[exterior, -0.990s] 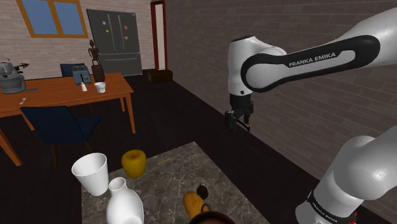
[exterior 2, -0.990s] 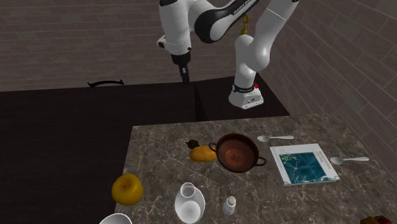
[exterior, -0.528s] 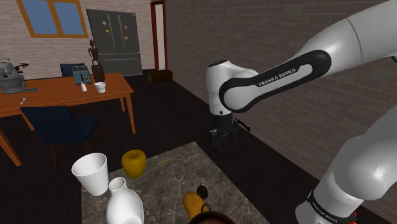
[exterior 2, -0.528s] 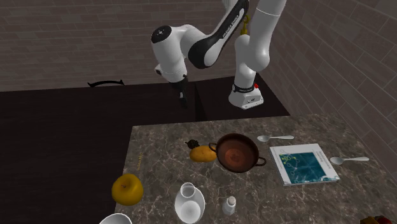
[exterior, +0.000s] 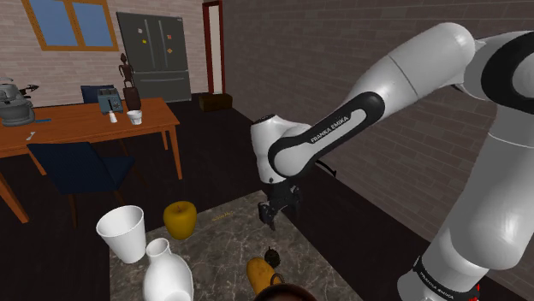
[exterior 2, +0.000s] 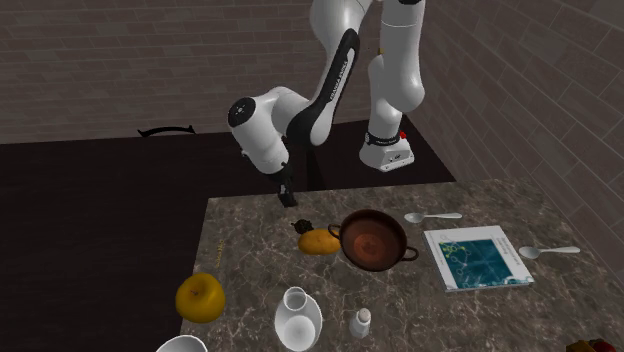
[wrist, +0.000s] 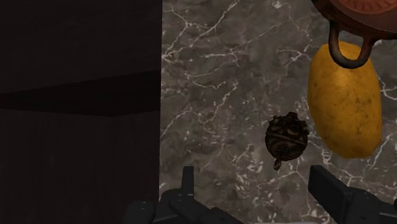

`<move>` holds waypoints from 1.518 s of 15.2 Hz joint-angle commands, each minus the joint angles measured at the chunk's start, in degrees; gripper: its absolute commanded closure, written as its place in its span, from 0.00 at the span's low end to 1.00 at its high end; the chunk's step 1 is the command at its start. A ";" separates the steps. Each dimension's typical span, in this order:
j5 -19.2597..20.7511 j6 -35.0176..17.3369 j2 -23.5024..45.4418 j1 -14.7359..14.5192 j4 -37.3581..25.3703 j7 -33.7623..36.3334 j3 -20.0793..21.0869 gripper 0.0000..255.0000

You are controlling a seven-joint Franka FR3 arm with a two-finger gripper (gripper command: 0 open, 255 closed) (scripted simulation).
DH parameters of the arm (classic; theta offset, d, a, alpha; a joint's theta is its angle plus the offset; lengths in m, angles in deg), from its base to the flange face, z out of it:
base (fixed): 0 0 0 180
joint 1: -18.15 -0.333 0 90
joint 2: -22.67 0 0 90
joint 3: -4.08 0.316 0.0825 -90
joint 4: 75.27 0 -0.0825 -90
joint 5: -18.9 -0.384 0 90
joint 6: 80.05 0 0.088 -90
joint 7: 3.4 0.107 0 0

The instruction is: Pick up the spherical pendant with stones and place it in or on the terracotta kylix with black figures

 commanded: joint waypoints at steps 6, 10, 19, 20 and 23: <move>2.64 -3.12 16.91 -4.00 -8.99 8.12 -0.49 0.00; 3.22 -5.49 19.31 -4.74 -8.64 8.97 -0.92 0.00; 4.00 -8.82 21.10 -5.28 -7.01 9.51 -1.41 0.00; 4.00 -8.82 21.10 -5.28 -7.01 9.51 -1.41 0.00; 4.00 -8.81 21.09 -5.28 -7.01 9.51 -1.41 1.00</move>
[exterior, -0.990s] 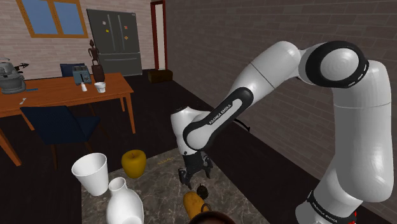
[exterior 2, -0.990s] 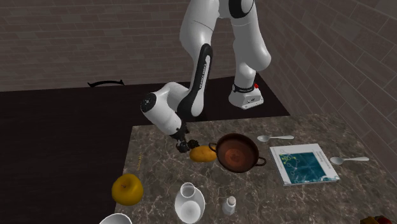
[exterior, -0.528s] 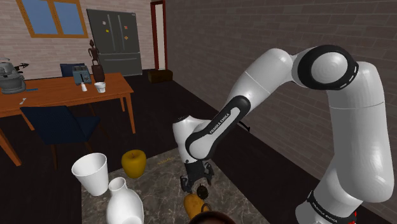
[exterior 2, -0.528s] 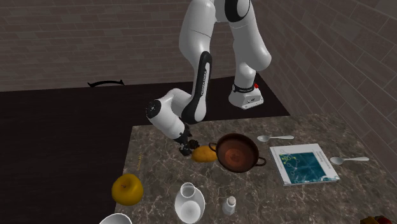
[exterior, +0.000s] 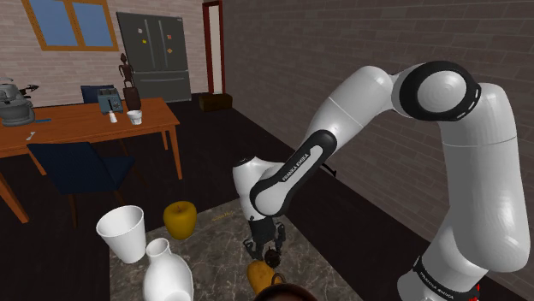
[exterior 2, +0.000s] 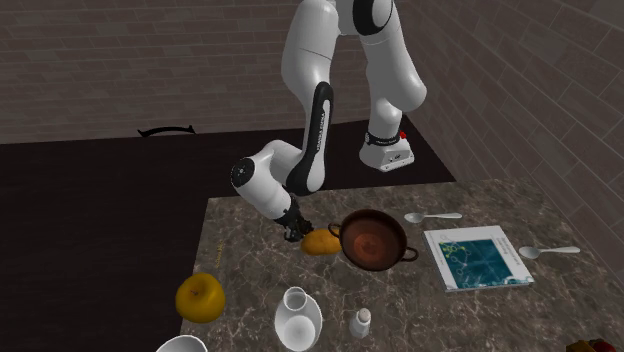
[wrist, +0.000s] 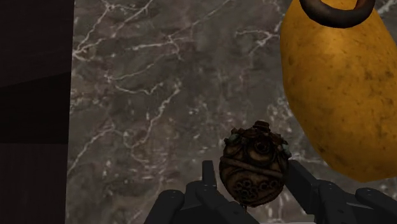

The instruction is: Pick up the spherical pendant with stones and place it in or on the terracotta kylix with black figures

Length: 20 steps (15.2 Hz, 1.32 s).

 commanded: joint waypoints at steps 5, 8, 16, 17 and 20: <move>0.00 0.00 0.00 0.00 0.00 0.00 0.00 1.00; 0.00 0.00 0.00 0.00 0.00 0.00 0.00 1.00; -2.07 4.17 -4.71 1.11 0.26 -0.85 1.41 1.00; -2.36 4.79 -5.37 1.25 0.25 -0.98 1.59 1.00; -3.24 6.69 -7.29 1.66 0.13 -1.34 2.09 1.00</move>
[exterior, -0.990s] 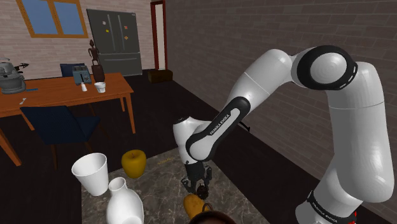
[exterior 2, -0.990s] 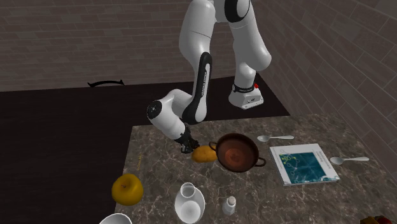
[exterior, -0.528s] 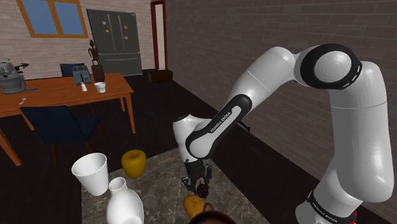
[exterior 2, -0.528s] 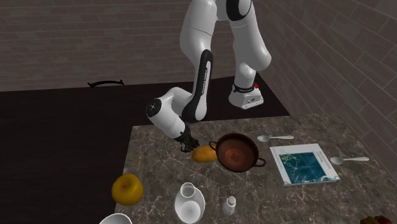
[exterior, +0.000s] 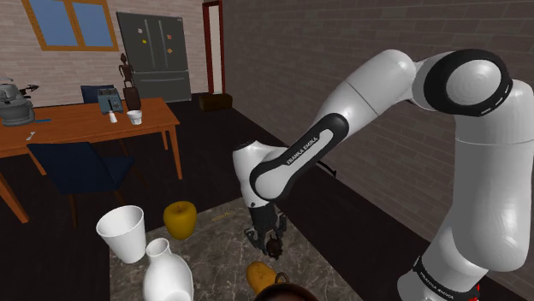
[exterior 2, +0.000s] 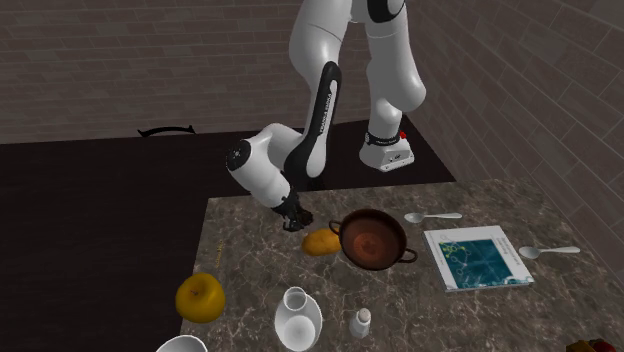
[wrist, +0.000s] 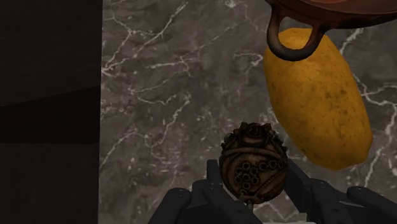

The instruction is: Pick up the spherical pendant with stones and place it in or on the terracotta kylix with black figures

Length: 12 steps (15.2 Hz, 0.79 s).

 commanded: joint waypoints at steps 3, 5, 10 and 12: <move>-1.14 2.75 -2.43 0.43 -0.49 -0.39 0.63 1.00; -1.69 4.07 -3.64 0.66 -0.71 -0.62 0.88 1.00; -2.99 7.46 -6.50 1.16 -1.48 -1.17 1.41 1.00; -3.47 8.84 -7.58 1.34 -1.88 -1.37 1.58 1.00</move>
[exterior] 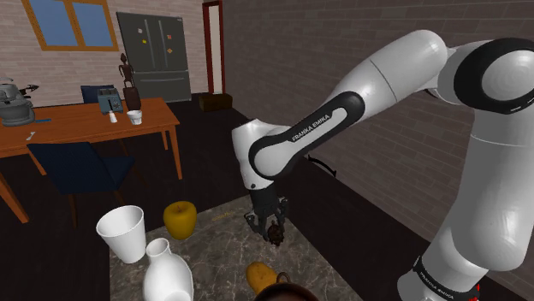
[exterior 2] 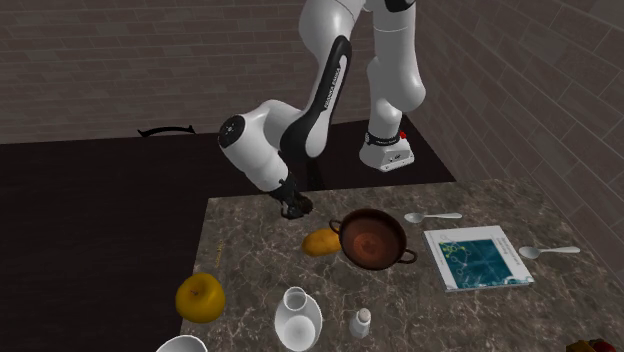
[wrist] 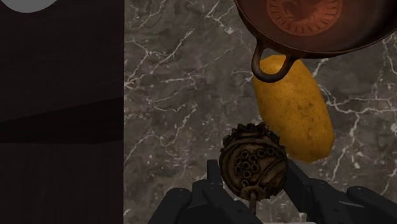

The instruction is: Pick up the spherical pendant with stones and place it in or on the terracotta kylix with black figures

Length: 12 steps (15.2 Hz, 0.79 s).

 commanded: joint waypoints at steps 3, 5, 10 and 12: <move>-0.91 2.70 -1.98 0.26 -0.89 -0.27 0.31 1.00; -1.33 4.11 -2.97 0.40 -1.41 -0.43 0.42 1.00; -2.15 7.11 -4.90 0.67 -2.66 -0.72 0.59 1.00; -3.72 6.12 -6.56 -0.46 -0.46 0.83 1.84 1.00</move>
